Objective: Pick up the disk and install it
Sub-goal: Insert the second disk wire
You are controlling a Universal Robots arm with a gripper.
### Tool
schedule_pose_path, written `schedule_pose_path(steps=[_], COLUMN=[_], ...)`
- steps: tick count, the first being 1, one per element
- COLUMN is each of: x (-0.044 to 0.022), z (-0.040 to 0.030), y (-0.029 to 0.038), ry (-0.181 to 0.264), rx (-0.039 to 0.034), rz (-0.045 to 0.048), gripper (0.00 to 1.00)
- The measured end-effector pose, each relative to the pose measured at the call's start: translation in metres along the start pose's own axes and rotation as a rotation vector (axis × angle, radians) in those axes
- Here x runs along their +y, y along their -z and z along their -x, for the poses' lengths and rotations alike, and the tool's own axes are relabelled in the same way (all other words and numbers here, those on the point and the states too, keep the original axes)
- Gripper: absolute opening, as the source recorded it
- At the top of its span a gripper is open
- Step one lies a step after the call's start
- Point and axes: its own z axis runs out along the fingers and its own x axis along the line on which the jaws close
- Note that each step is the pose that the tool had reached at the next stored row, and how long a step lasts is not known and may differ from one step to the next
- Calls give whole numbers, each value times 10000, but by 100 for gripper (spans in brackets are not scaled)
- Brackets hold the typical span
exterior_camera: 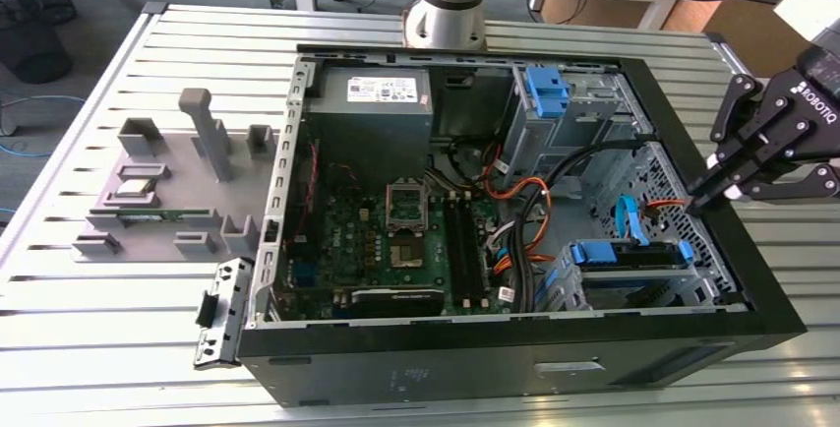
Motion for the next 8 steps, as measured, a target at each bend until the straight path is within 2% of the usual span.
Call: schedule_pose_path(steps=[8], x=[-13], z=[12], y=[-3], ry=[222], rx=[57], rz=[-9], gripper=[24])
